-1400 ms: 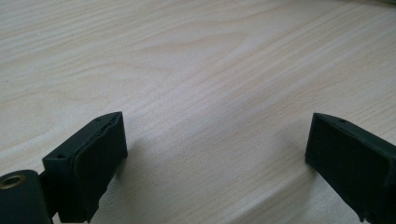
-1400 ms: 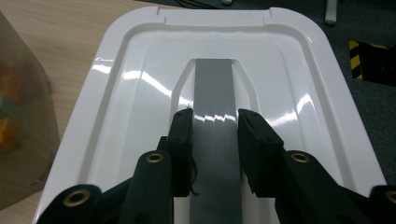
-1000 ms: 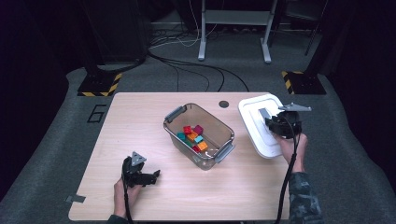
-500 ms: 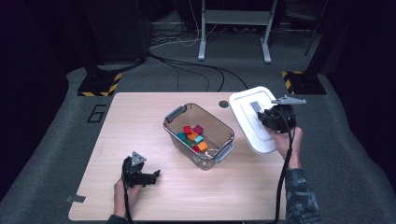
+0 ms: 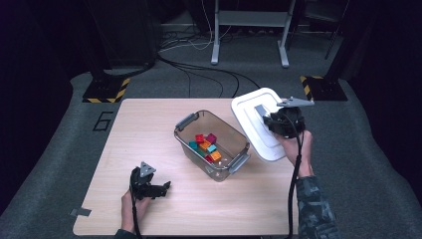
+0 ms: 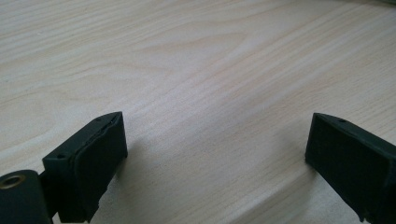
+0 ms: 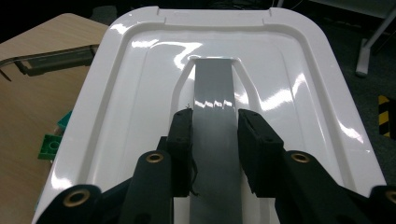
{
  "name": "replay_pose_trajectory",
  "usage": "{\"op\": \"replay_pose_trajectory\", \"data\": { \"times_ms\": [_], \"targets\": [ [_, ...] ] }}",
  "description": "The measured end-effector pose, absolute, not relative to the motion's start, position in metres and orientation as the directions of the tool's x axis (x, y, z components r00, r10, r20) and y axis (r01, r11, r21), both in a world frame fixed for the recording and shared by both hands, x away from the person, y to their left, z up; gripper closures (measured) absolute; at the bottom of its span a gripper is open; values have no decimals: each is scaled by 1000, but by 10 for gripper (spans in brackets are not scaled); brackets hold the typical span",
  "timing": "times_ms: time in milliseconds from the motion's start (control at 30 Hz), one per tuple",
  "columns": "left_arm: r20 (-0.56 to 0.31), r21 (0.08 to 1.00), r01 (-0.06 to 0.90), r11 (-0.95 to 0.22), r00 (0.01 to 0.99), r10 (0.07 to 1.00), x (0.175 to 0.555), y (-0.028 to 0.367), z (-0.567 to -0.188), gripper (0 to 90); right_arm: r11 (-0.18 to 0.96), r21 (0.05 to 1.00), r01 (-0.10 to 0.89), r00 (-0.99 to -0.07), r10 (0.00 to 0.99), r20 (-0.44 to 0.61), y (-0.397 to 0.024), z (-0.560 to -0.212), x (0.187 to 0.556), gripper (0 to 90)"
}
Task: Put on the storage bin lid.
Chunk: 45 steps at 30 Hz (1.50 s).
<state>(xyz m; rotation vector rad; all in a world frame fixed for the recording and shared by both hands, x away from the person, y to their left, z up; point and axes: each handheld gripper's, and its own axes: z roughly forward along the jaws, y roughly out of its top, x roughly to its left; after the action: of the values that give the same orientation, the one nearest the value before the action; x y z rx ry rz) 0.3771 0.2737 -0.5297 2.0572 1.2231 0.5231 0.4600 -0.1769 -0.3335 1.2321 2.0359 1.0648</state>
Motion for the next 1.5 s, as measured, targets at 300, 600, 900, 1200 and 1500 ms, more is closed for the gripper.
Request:
{"op": "replay_pose_trajectory", "data": {
  "times_ms": [300,600,900,1200,1500],
  "targets": [
    [-1,724,605,-330,480,877,377,274,-530,50,289,834,471,-477,878,-35,-157,-330,463,667],
    [1,724,605,-331,480,877,377,274,-530,50,315,829,463,-515,856,-38,-136,-327,464,667],
    [0,724,605,-332,480,877,377,274,-530,51,338,824,455,-549,835,-39,-117,-327,465,667],
    [-3,724,607,-328,479,878,377,274,-530,51,355,823,444,-584,811,-34,-99,-327,464,667],
    [-3,723,607,-328,479,878,377,274,-530,51,382,813,439,-618,786,-36,-82,-331,465,667]
  ]
}}
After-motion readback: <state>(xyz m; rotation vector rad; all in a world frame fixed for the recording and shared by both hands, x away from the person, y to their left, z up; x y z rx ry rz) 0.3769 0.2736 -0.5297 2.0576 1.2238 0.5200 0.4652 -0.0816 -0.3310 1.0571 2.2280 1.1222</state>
